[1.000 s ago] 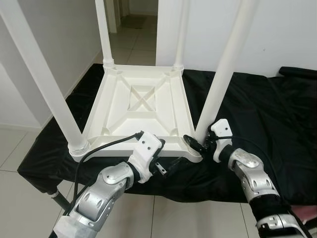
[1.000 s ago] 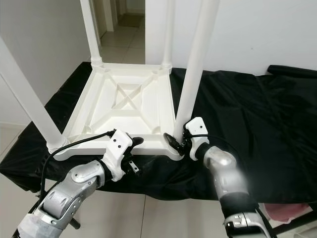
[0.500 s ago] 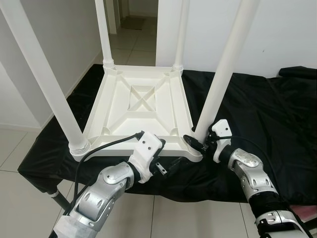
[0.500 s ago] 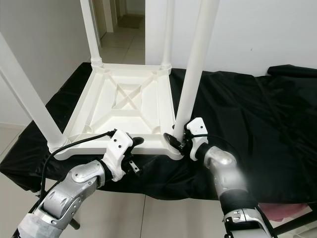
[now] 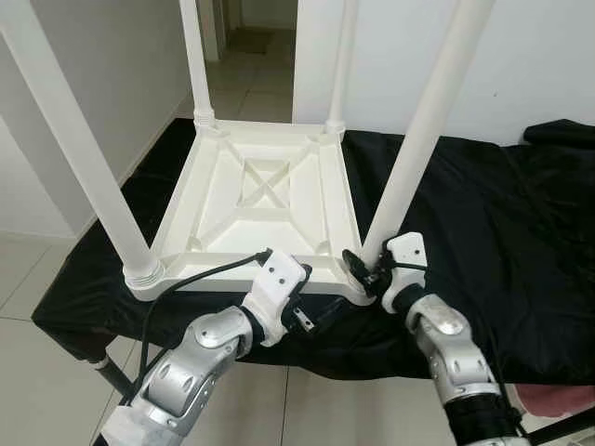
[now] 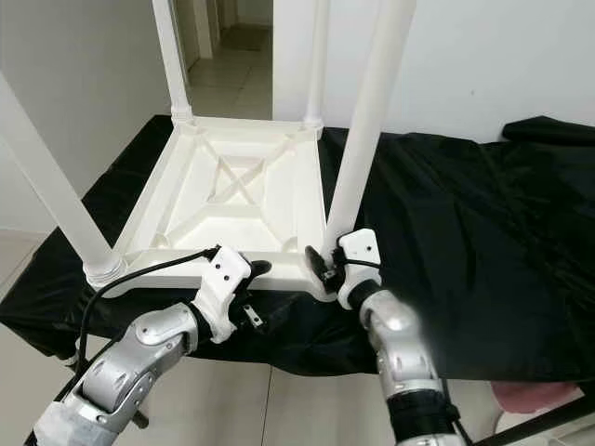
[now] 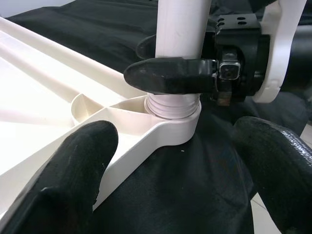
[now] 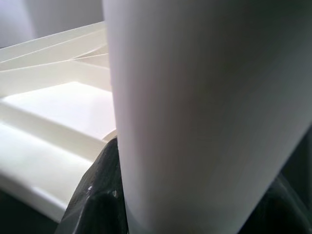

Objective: Building children table

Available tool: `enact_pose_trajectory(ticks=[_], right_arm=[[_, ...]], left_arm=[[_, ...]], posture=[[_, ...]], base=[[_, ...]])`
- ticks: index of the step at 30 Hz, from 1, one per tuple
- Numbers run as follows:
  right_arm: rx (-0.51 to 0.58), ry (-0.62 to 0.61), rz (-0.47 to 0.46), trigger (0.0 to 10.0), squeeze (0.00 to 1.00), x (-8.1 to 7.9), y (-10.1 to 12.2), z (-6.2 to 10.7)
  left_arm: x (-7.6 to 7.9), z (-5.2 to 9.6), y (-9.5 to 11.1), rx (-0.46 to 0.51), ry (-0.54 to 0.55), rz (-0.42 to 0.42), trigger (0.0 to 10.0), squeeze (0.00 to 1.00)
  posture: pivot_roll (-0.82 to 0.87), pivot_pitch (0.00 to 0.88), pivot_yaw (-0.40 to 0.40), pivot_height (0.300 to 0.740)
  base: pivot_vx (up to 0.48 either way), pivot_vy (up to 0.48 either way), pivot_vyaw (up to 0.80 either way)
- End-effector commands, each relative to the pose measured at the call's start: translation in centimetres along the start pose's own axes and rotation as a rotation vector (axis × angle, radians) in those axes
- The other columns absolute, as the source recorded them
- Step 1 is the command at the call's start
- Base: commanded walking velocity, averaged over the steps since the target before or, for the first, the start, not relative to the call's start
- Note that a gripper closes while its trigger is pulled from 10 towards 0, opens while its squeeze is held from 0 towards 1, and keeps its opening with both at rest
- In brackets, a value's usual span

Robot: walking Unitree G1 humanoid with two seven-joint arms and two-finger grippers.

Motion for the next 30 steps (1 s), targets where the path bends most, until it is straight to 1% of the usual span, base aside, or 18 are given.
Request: enact_pose_trajectory(ticks=[1,2,3,4,6,7,8,9,10,15,16,18,19,20,21,24,29,30], right_arm=[[-0.037,-0.078,-0.014,10.0,0.00,0.4,-1.1,0.4],[-0.029,-0.189,-0.016,10.0,0.00,0.8,-1.4,0.9],[-0.029,-0.189,-0.016,10.0,0.00,0.8,-1.4,0.9],[-0.026,-0.289,-0.015,10.0,0.00,1.2,-1.6,1.4],[-0.026,-0.289,-0.015,10.0,0.00,1.2,-1.6,1.4],[-0.020,-0.397,-0.028,10.0,0.00,1.7,-1.9,2.0],[-0.009,-0.469,-0.038,10.0,0.00,1.7,-1.9,2.5],[-0.009,-0.469,-0.038,10.0,0.00,1.7,-1.9,2.5],[-0.011,-0.477,-0.044,10.0,0.00,1.3,-2.0,2.5],[-0.031,-0.473,-0.072,10.0,0.00,1.7,-2.0,2.4],[-0.029,-0.469,-0.062,10.0,0.00,1.8,-1.9,2.4],[-0.022,-0.453,-0.066,10.0,0.00,1.7,-1.8,2.3],[-0.011,-0.431,-0.065,10.0,0.83,1.4,-1.6,2.1],[-0.011,-0.431,-0.065,10.0,0.83,1.4,-1.6,2.1],[-0.001,-0.419,-0.071,10.0,1.00,1.2,-1.3,2.1],[0.020,-0.381,-0.077,10.0,1.00,1.1,-0.7,1.9],[0.022,-0.348,-0.069,10.0,1.00,1.2,-0.4,1.9],[0.017,-0.320,-0.057,10.0,0.47,1.4,-0.4,1.9]], left_arm=[[0.6,0.0,-0.2,-0.005,-0.045,-0.013,10.0,0.00],[0.6,0.0,-0.2,-0.005,-0.045,-0.013,10.0,0.00],[0.6,0.0,-0.2,-0.005,-0.045,-0.013,10.0,0.00],[0.6,0.0,-0.2,-0.005,-0.046,-0.013,10.0,0.00],[0.6,0.0,-0.2,-0.005,-0.046,-0.013,10.0,0.00],[0.7,-0.1,-0.2,-0.005,-0.048,-0.013,10.0,0.00],[0.7,-0.1,-0.2,-0.004,-0.050,-0.013,10.0,0.00],[0.7,-0.1,-0.2,-0.004,-0.050,-0.013,10.0,0.00],[0.8,-0.1,-0.2,-0.003,-0.050,-0.013,10.0,0.00],[0.9,-0.1,-0.2,-0.003,-0.055,-0.012,10.0,0.00],[0.9,-0.1,-0.3,-0.004,-0.056,-0.012,10.0,0.00],[0.9,-0.2,-0.3,-0.004,-0.056,-0.013,10.0,0.00],[0.9,-0.2,-0.3,-0.004,-0.056,-0.013,10.0,0.00],[0.9,-0.2,-0.3,-0.004,-0.056,-0.013,10.0,0.00],[0.8,-0.2,-0.2,-0.004,-0.054,-0.013,10.0,0.00],[0.8,-0.2,-0.2,-0.003,-0.051,-0.012,10.0,0.00],[0.8,-0.1,-0.2,-0.003,-0.048,-0.010,10.0,0.00],[0.8,-0.1,-0.2,-0.002,-0.047,-0.009,10.0,0.00]], posture=[[0.00,0.000,-0.015,0.740],[-0.01,0.000,-0.017,0.740],[-0.01,0.000,-0.017,0.740],[-0.01,0.000,-0.019,0.740],[-0.01,0.000,-0.019,0.740],[-0.01,0.000,-0.021,0.740],[-0.01,0.000,-0.021,0.740],[-0.01,0.000,-0.021,0.740],[-0.01,0.000,-0.021,0.740],[-0.01,0.000,-0.020,0.740],[-0.01,0.000,-0.022,0.740],[-0.01,0.000,-0.022,0.740],[-0.01,0.000,-0.023,0.740],[-0.01,0.000,-0.023,0.740],[-0.01,0.000,-0.023,0.740],[-0.01,0.000,-0.025,0.740],[-0.01,0.000,-0.026,0.740],[-0.01,0.000,-0.026,0.740]], base=[[0.000,0.000,0.00],[0.000,0.000,0.00],[0.000,0.000,0.00],[0.000,0.000,0.00],[0.000,0.000,0.00],[0.000,0.000,0.00],[0.000,0.000,0.00],[0.000,0.000,0.00],[0.000,0.000,0.00],[0.000,0.000,0.00],[0.000,0.000,0.00],[0.000,0.000,0.00],[0.000,0.000,0.00],[0.000,0.000,0.00],[0.000,0.000,0.00],[0.000,0.000,0.00],[0.000,0.000,0.00],[0.000,0.000,0.00]])
Point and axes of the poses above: a point about 5 cm out from each wrist's last joint towards the gripper, its own z axis pointing back from the gripper into the wrist, its own y axis along the axis of the wrist's last joint, x = y × z, the point moved 6 cm from there along -z, pointing out of the wrist towards the gripper, and after that the axes turned 12 degrees about -z, right-handed, at the moved point
